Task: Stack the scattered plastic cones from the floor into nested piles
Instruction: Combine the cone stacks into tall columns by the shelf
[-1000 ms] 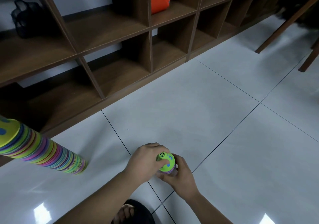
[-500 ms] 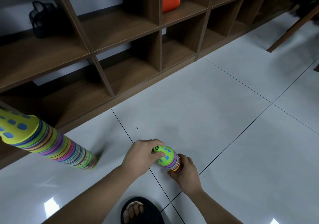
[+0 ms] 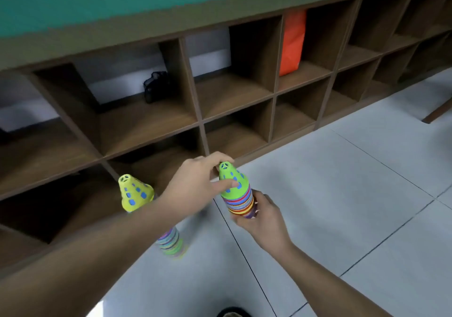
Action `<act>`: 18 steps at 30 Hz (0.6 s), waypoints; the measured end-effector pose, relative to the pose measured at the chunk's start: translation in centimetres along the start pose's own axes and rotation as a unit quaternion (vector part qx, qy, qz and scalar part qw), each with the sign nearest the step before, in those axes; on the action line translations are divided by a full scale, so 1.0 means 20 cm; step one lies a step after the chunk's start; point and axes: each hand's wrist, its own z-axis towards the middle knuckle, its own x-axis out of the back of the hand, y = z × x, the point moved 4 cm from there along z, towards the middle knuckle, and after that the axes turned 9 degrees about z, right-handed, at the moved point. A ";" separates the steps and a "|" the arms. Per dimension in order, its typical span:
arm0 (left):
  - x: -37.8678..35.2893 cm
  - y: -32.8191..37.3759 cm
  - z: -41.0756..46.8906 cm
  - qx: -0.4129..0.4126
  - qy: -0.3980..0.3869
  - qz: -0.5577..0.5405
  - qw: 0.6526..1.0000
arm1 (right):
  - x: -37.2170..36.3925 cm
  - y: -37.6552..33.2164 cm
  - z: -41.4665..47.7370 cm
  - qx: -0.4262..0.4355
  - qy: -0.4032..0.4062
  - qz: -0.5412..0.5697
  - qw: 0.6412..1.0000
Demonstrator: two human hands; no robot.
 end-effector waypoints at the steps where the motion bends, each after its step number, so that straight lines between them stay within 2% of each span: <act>1: 0.11 0.00 0.01 0.006 0.013 -0.003 1.000 | -0.03 -0.10 0.04 0.014 -0.006 0.005 1.000; 7: 0.73 -0.04 -0.08 0.011 0.144 -0.075 0.987 | -0.27 -0.71 0.22 0.087 -0.052 0.045 0.994; 11: 1.02 -0.11 -0.15 0.024 0.218 -0.111 0.969 | -0.47 -1.06 0.24 0.134 -0.095 0.078 0.983; 15: 1.13 -0.22 -0.22 0.039 0.221 -0.098 0.970 | -0.65 -1.17 0.20 0.145 -0.139 0.064 0.978; 18: 1.11 -0.29 -0.28 0.058 0.219 -0.077 0.971 | -0.72 -1.14 0.18 0.160 -0.117 -0.008 0.980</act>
